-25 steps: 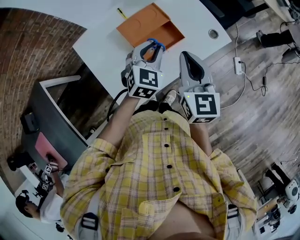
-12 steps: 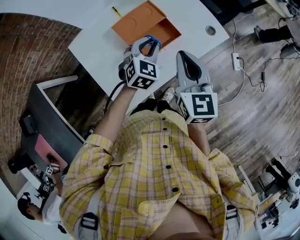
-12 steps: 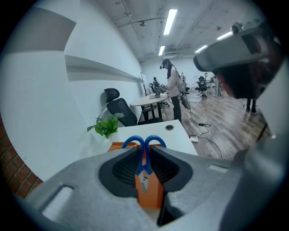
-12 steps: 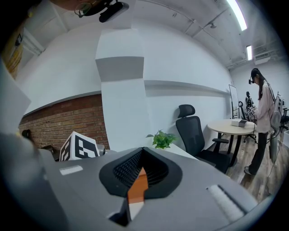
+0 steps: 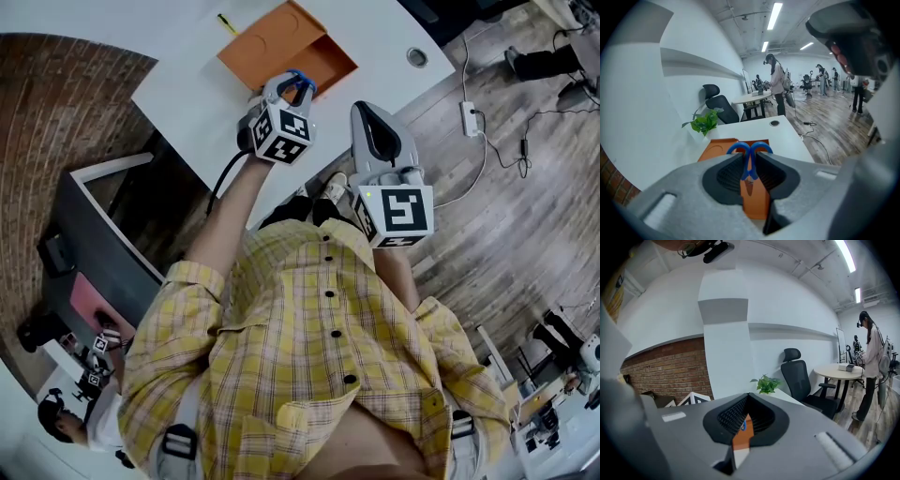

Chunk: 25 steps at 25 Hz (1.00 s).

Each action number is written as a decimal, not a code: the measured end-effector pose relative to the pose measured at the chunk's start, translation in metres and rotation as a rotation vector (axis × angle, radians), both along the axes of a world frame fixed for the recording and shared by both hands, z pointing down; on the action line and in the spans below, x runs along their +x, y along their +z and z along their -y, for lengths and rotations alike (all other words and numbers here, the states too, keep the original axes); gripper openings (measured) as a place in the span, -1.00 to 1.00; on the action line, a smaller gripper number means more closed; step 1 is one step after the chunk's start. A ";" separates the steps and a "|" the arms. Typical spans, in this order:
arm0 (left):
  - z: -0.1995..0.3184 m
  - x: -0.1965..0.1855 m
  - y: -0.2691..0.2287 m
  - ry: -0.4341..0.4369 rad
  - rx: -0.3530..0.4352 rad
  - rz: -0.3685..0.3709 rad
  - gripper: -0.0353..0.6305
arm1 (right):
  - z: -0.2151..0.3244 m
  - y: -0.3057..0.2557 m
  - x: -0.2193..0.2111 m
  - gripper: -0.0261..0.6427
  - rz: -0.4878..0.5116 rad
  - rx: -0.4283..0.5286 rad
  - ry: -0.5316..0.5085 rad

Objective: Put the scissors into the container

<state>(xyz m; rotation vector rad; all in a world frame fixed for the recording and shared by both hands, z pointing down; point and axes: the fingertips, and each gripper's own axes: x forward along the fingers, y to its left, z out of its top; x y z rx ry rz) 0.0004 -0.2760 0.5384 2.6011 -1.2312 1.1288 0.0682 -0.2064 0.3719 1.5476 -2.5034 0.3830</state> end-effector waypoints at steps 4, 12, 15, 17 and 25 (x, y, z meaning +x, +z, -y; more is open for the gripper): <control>0.007 0.001 0.018 0.008 -0.029 0.018 -0.63 | 0.002 0.001 0.003 -0.91 -0.005 -0.001 0.004; 0.014 0.001 0.043 0.029 -0.069 0.050 -0.63 | 0.004 0.003 0.009 -0.91 -0.013 0.000 0.029; 0.019 0.006 0.047 0.036 -0.075 0.045 -0.63 | 0.006 0.003 0.015 -0.91 -0.014 0.000 0.045; 0.024 0.009 0.049 0.038 -0.073 0.042 -0.63 | 0.008 0.004 0.017 -0.91 -0.016 -0.002 0.049; 0.045 0.020 0.060 0.049 -0.091 0.032 -0.63 | 0.012 0.015 0.024 -0.91 -0.025 -0.026 0.067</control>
